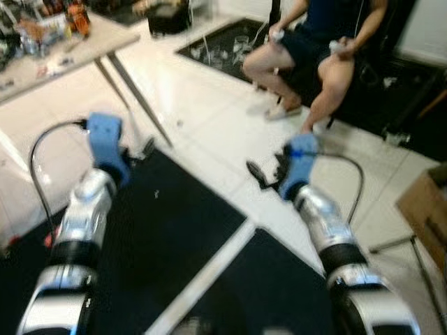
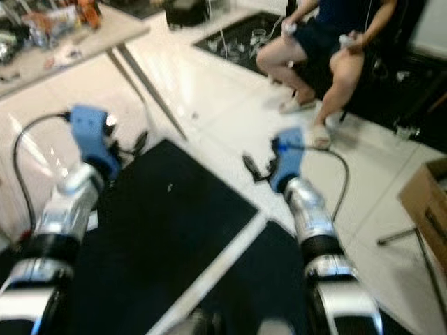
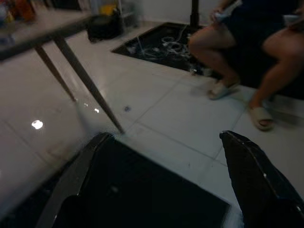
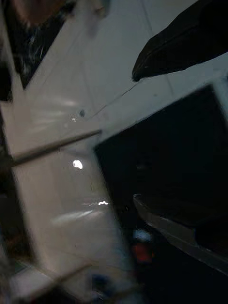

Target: Picking trash to rubbish bin

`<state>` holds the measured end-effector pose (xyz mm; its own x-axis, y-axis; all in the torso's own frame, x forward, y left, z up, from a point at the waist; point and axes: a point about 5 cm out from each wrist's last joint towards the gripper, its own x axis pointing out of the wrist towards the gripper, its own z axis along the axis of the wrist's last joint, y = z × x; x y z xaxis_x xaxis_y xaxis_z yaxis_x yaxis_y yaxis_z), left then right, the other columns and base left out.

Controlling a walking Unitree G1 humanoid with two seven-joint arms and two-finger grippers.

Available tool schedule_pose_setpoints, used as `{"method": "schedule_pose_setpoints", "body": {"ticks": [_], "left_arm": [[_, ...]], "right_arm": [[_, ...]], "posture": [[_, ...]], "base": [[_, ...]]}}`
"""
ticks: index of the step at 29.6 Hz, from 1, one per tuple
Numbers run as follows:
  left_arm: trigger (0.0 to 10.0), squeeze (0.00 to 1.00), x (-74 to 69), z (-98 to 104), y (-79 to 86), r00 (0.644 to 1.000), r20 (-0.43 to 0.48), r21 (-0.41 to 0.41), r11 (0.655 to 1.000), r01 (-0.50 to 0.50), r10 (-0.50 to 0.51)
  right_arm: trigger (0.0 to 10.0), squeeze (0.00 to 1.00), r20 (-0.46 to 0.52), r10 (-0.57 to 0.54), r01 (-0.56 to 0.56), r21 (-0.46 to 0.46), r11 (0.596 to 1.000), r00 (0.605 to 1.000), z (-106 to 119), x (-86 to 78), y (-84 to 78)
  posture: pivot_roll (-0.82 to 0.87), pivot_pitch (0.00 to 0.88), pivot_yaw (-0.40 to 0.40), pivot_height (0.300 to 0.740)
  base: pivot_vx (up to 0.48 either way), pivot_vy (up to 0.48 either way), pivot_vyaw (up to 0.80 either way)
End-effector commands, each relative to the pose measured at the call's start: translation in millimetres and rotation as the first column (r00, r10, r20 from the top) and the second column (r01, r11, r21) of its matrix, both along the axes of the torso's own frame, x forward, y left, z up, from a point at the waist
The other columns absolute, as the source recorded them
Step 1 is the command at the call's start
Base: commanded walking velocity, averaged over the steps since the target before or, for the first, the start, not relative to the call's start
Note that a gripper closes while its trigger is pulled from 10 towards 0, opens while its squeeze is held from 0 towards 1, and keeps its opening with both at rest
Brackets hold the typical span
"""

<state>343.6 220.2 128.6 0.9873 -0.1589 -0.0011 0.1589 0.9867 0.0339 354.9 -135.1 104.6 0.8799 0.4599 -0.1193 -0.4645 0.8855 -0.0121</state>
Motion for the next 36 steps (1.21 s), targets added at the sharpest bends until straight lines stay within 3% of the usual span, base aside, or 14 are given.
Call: {"method": "schedule_pose_setpoints", "body": {"ticks": [1, 6, 10, 14, 16, 19, 23, 24, 27, 31, 32, 33, 34, 36], "left_arm": [[10.0, 0.0, -0.3, -4, 4.9, 0.998, 0.013, -0.084, 0.994, -0.063, 0.065], [10.0, 0.0, 1.4, -7, -5.6, 0.996, 0.03, -0.082, 0.993, -0.08, 0.083], [10.0, 0.0, 0.9, -10, -7.8, 0.996, 0.03, -0.068, 0.994, -0.085, 0.087], [10.0, 0.0, -4.0, -15, -2.2, 0.994, 0.035, -0.061, 0.993, -0.104, 0.106], [10.0, 0.0, -6.5, -18, 2.8, 0.992, 0.034, -0.053, 0.992, -0.118, 0.12], [10.0, 0.0, -12.8, 10, 10.9, 0.974, 0.179, -0.046, 0.99, -0.13, 0.136], [10.0, 0.0, -18.9, -15, 11.9, 0.983, 0.087, -0.041, 0.986, -0.16, 0.163], [10.0, 0.0, -21.0, -23, 11.4, 0.985, 0.051, 0.001, 0.986, -0.165, 0.165], [10.0, 0.0, -22.9, -23, 12.1, 0.982, 0.061, -0.04, 0.984, -0.175, 0.177], [10.0, 0.0, -47.7, -26, -0.3, 0.984, 0.107, -0.112, 0.985, -0.133, 0.145], [10.0, 0.0, -47.7, -26, -0.3, 0.984, 0.107, -0.112, 0.985, -0.133, 0.145], [10.0, 0.0, -71.3, -34, -12.7, 0.986, 0.102, -0.126, 0.985, -0.116, 0.129], [10.0, 0.0, -71.3, -34, -12.7, 0.986, 0.102, -0.126, 0.985, -0.116, 0.129], [10.0, 0.0, -126.7, -53, -40.8, 0.991, 0.042, -0.167, 0.979, -0.116, 0.125]], "right_arm": [[10.0, 0.0, -0.01, 0.007, -0.009, -0.11, 0.994, 1.0, -2, 3.0, -6.6], [10.0, 0.0, 0.039, -0.002, 0.008, -0.166, 0.986, 0.999, 24, 20.1, -16.2], [10.0, 0.0, 0.06, -0.058, 0.064, -0.112, 0.992, 0.997, 35, 27.0, -22.6], [10.0, 0.0, 0.021, -0.142, 0.143, -0.098, 0.985, 0.99, 21, 23.8, -31.8], [10.0, 0.0, 0.008, -0.178, 0.178, -0.019, 0.984, 0.984, 22, 24.4, -36.3], [10.0, 0.0, 0.017, -0.158, 0.158, -0.004, 0.987, 0.987, 16, 19.2, -34.1], [10.0, 0.0, 0.026, -0.142, 0.142, -0.015, 0.99, 0.99, 14, 17.6, -31.9], [10.0, 0.0, 0.026, -0.14, 0.14, -0.02, 0.99, 0.99, 13, 17.4, -32.0], [10.0, 0.0, 0.024, -0.147, 0.148, -0.015, 0.989, 0.989, 12, 17.0, -34.2], [10.0, 0.0, 0.06, -0.134, 0.133, 0.019, 0.991, 0.989, 5, 4.6, -41.1], [10.0, 0.0, 0.06, -0.134, 0.133, 0.019, 0.991, 0.989, 5, 4.6, -41.1], [10.0, 0.0, 0.081, -0.101, 0.099, 0.021, 0.995, 0.992, -5, -13.4, -40.9], [10.0, 0.0, 0.081, -0.101, 0.099, 0.021, 0.995, 0.992, -5, -13.4, -40.9], [10.0, 0.0, 0.09, -0.073, 0.07, 0.042, 0.997, 0.993, -23, -61.9, -37.8]], "posture": [[-0.06, 0.0, -0.05, 0.74], [-0.06, 0.0, -0.134, 0.74], [-0.06, 0.0, -0.144, 0.74], [-0.05, 0.0, -0.131, 0.74], [-0.06, 0.0, -0.102, 0.74], [-0.07, 0.0, -0.082, 0.74], [-0.07, 0.0, -0.077, 0.74], [-0.07, 0.0, -0.076, 0.74], [-0.07, 0.0, -0.072, 0.74], [-0.05, 0.0, -0.075, 0.74], [-0.05, 0.0, -0.075, 0.74], [-0.06, 0.0, -0.077, 0.74], [-0.06, 0.0, -0.077, 0.74], [-0.07, 0.0, -0.074, 0.74]], "base": [[0.0, 0.0, 0.62], [0.0, 0.0, 0.63], [0.0, 0.0, 0.59], [0.0, 0.0, 0.1], [0.0, 0.0, 0.0], [0.0, 0.0, 0.0], [0.0, 0.0, 0.0], [0.0, 0.0, 0.0], [0.0, 0.0, 0.0], [0.0, 0.0, 0.0], [0.0, 0.0, 0.0], [0.0, 0.0, 0.0], [0.0, 0.0, 0.0], [0.0, 0.0, 0.0]]}}
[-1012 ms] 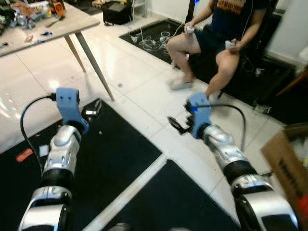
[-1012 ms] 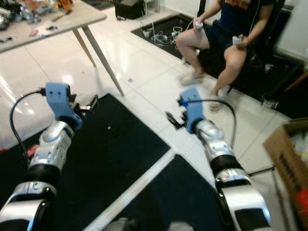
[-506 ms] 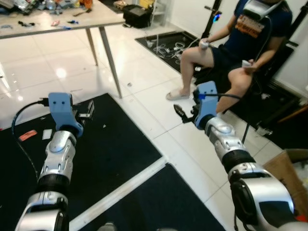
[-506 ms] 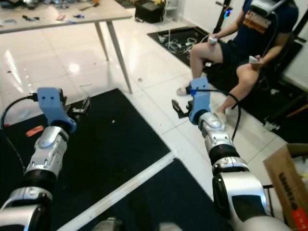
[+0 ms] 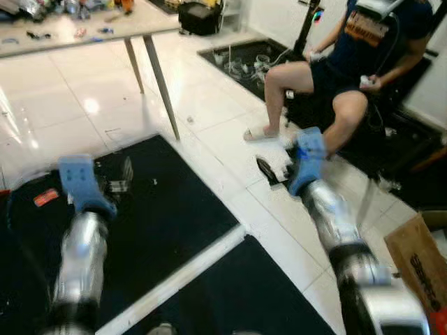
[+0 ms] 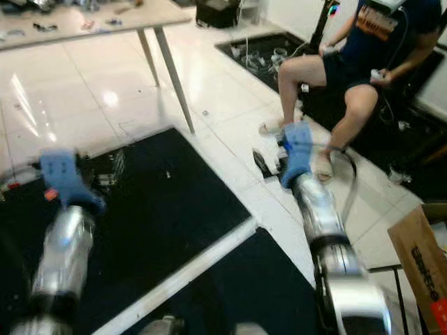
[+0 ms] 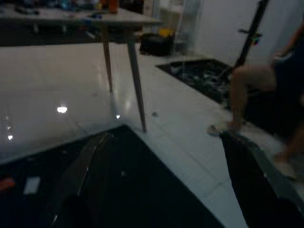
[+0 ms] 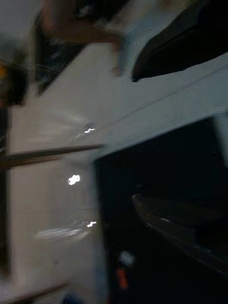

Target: Picking trash to rubbish bin

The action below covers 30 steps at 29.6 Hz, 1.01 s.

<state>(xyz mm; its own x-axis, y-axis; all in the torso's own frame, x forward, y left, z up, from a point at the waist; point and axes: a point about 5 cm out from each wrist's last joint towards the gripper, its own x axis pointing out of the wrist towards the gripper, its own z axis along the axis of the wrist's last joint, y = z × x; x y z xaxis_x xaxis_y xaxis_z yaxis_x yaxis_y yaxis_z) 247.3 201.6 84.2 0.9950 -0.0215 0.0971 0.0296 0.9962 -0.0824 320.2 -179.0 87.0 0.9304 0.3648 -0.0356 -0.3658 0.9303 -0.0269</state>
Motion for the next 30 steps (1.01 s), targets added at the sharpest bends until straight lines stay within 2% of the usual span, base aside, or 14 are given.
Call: {"method": "schedule_pose_setpoints", "body": {"ticks": [1, 2, 3, 5, 7, 13, 16, 19, 24, 27, 30], "left_arm": [[10.0, 0.0, -50.9, -15, -34.1, 0.998, -0.062, -0.078, 0.997, 0.012, -0.017], [10.0, 0.0, -62.8, -19, -42.1, 0.996, -0.084, -0.105, 0.994, 0.013, -0.022], [10.0, 0.0, -62.8, -19, -42.1, 0.996, -0.084, -0.105, 0.994, 0.013, -0.022], [10.0, 0.0, -75.8, -22, -55.7, 0.993, -0.101, -0.101, 0.994, 0.047, -0.057], [10.0, 0.0, -76.5, -22, -56.3, 0.993, -0.1, -0.097, 0.994, 0.05, -0.059], [10.0, 0.0, -73.4, -25, -54.0, 0.988, -0.116, -0.113, 0.989, 0.09, -0.103], [10.0, 0.0, -78.7, -16, -58.2, 0.978, -0.13, -0.119, 0.982, 0.146, -0.161], [10.0, 0.0, -78.6, -10, -61.1, 0.974, -0.12, -0.123, 0.977, 0.176, -0.19], [10.0, 0.0, -77.4, -8, -61.1, 0.975, -0.113, -0.112, 0.977, 0.181, -0.194], [10.0, 0.0, -58.0, 0, -44.4, 0.988, -0.069, -0.062, 0.989, 0.133, -0.137], [10.0, 0.0, -54.8, 2, -37.8, 0.991, -0.064, -0.043, 0.993, 0.114, -0.117]], "right_arm": [[10.0, 0.0, 0.006, 0.031, -0.031, 0.039, 0.999, 0.999, -9, -46.2, 8.3], [10.0, 0.0, -0.004, 0.024, -0.024, 0.058, 0.998, 1.0, -11, -57.3, 9.5], [10.0, 0.0, -0.004, 0.024, -0.024, 0.058, 0.998, 1.0, -11, -57.3, 9.5], [10.0, 0.0, -0.025, -0.006, 0.008, 0.072, 0.997, 1.0, -18, -73.6, 11.7], [10.0, 0.0, -0.02, -0.032, 0.033, 0.059, 0.998, 0.999, -21, -78.7, 11.8], [10.0, 0.0, -0.046, -0.035, 0.04, 0.104, 0.994, 0.998, -24, -77.5, 10.4], [10.0, 0.0, -0.066, -0.009, 0.015, 0.1, 0.995, 0.998, -16, -90.2, 15.6], [10.0, 0.0, -0.058, -0.002, 0.006, 0.073, 0.997, 0.998, -9, -94.6, 16.6], [10.0, 0.0, -0.043, -0.001, 0.003, 0.057, 0.998, 0.999, -6, -92.5, 16.8], [10.0, 0.0, -0.013, -0.041, 0.042, 0.054, 0.998, 0.999, 1, -64.7, 13.1], [10.0, 0.0, -0.014, -0.032, 0.033, 0.055, 0.998, 0.999, 1, -60.5, 13.7]], "posture": [[-0.07, 0.0, -0.073, 0.74], [-0.07, 0.0, -0.073, 0.74], [-0.07, 0.0, -0.073, 0.74], [-0.07, 0.0, -0.071, 0.74], [-0.07, 0.0, -0.066, 0.74], [-0.08, 0.0, -0.05, 0.74], [-0.08, 0.0, -0.034, 0.74], [-0.08, 0.0, -0.032, 0.74], [-0.08, 0.0, -0.031, 0.74], [-0.07, 0.0, -0.037, 0.74], [-0.07, 0.0, -0.042, 0.74]], "base": [[0.0, 0.0, 0.0], [0.0, 0.0, 0.0], [0.0, 0.0, 0.0], [0.0, 0.0, 0.0], [0.0, 0.0, 0.0], [0.0, 0.0, 0.0], [0.0, 0.0, 0.0], [0.0, 0.0, 0.0], [0.0, 0.0, 0.0], [0.0, 0.0, 0.0], [0.0, 0.0, 0.0]]}}
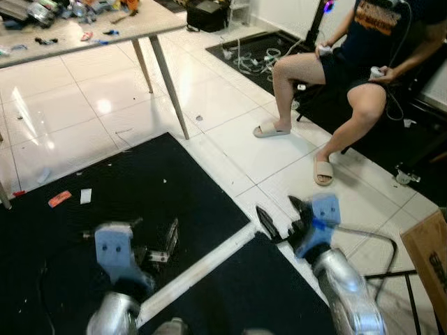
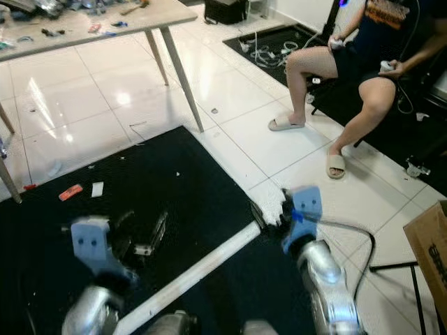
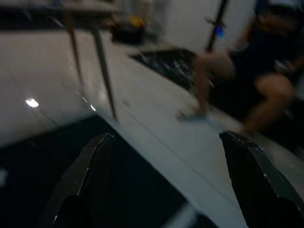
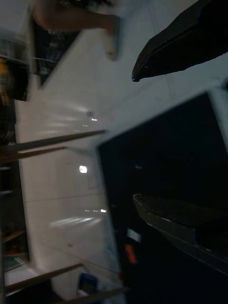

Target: Picking trash to rubbish bin

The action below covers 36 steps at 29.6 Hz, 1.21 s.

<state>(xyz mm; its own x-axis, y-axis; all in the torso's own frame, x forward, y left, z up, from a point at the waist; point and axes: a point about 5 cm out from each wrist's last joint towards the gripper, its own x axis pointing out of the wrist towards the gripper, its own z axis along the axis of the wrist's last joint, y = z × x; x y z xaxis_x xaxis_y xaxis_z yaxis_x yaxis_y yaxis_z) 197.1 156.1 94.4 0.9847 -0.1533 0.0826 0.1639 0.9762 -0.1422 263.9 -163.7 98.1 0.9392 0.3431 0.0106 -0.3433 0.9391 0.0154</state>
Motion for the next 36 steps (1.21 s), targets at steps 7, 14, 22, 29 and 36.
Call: {"method": "schedule_pose_setpoints", "body": {"ticks": [7, 14, 22, 29, 36], "left_arm": [[10.0, 0.0, 2.3, -5, 24.0, 0.996, -0.034, 0.072, 0.994, -0.076, 0.079], [10.0, 0.0, 5.2, -5, 30.9, 0.996, -0.048, 0.057, 0.995, -0.078, 0.081], [10.0, 0.0, 9.3, -6, 29.5, 0.996, -0.06, 0.059, 0.996, -0.067, 0.071], [10.0, 0.0, 11.8, -4, 29.0, 0.996, -0.058, 0.056, 0.996, -0.063, 0.066], [10.0, 0.0, 13.0, -4, 28.6, 0.996, -0.059, 0.048, 0.997, -0.057, 0.06]], "right_arm": [[10.0, 0.0, -0.037, -0.009, 0.008, -0.013, 1.0, 0.999, -7, -0.5, -2.8], [10.0, 0.0, -0.051, -0.033, 0.034, 0.001, 0.999, 0.998, -5, 4.3, -7.6], [10.0, 0.0, -0.051, -0.019, 0.02, 0.01, 1.0, 0.999, -5, 8.4, -5.0], [10.0, 0.0, -0.055, -0.015, 0.017, 0.022, 1.0, 0.998, -4, 10.0, -5.7], [10.0, 0.0, -0.054, -0.015, 0.016, 0.024, 1.0, 0.998, -4, 11.2, -6.3]], "posture": [[-0.06, 0.0, -0.038, 0.74], [-0.06, 0.0, -0.032, 0.74], [-0.07, 0.0, -0.036, 0.74], [-0.07, 0.0, -0.037, 0.74], [-0.08, 0.0, -0.035, 0.74]], "base": [[0.0, 0.0, 0.0], [0.0, 0.0, 0.0], [0.0, 0.0, 0.0], [0.0, 0.0, 0.0], [0.0, 0.0, 0.0]]}}
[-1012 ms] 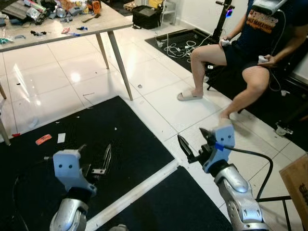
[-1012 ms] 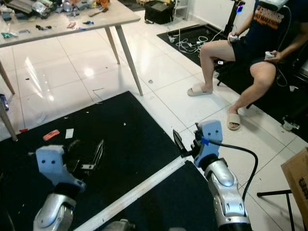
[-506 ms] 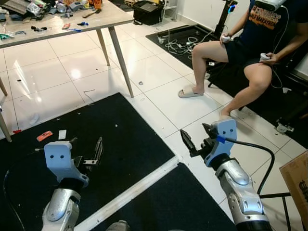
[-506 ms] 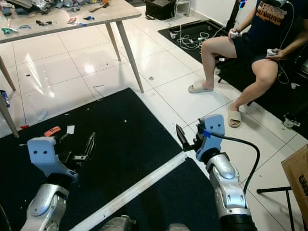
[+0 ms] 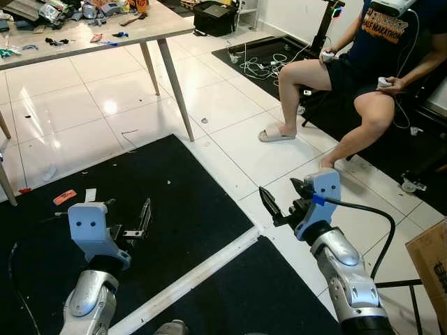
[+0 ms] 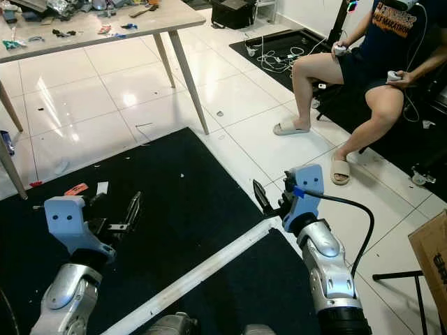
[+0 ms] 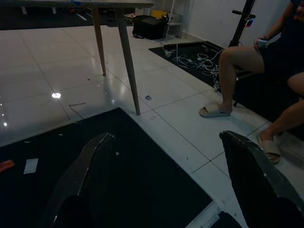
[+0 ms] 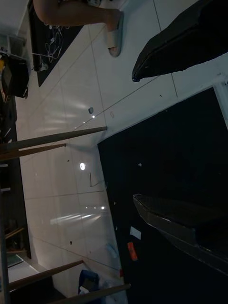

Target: Picking trash to rubbish bin

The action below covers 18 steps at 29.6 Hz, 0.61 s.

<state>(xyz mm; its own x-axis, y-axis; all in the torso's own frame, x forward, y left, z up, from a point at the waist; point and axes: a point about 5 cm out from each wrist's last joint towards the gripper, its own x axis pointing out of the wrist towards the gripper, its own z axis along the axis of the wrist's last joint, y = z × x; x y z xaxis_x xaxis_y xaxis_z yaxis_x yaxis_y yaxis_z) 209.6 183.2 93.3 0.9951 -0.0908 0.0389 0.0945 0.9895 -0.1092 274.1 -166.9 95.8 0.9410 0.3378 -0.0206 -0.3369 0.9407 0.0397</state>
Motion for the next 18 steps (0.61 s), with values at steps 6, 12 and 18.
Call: {"method": "schedule_pose_setpoints", "body": {"ticks": [6, 12, 18], "left_arm": [[10.0, 0.0, 1.1, -3.0, 1.4, 1.0, -0.023, 0.005, 1.0, 0.01, -0.01], [10.0, 0.0, 1.4, -3.1, 0.9, 1.0, -0.023, 0.01, 1.0, 0.015, -0.015], [10.0, 0.0, 2.0, -2.1, 1.8, 1.0, -0.021, 0.018, 1.0, 0.018, -0.017]], "right_arm": [[10.0, 0.0, -0.017, -0.01, 0.01, 0.012, 1.0, 1.0, -2.3, 1.4, -3.3], [10.0, 0.0, -0.018, -0.004, 0.005, 0.012, 1.0, 1.0, -2.4, 1.6, -2.9], [10.0, 0.0, -0.016, -0.001, 0.001, 0.018, 1.0, 1.0, -1.6, 2.5, -1.2]], "posture": [[-0.08, 0.0, -0.036, 0.74], [-0.08, 0.0, -0.037, 0.74], [-0.07, 0.0, -0.032, 0.74]], "base": [[0.0, 0.0, 0.0], [0.0, 0.0, 0.0], [0.284, 0.0, 0.0]]}}
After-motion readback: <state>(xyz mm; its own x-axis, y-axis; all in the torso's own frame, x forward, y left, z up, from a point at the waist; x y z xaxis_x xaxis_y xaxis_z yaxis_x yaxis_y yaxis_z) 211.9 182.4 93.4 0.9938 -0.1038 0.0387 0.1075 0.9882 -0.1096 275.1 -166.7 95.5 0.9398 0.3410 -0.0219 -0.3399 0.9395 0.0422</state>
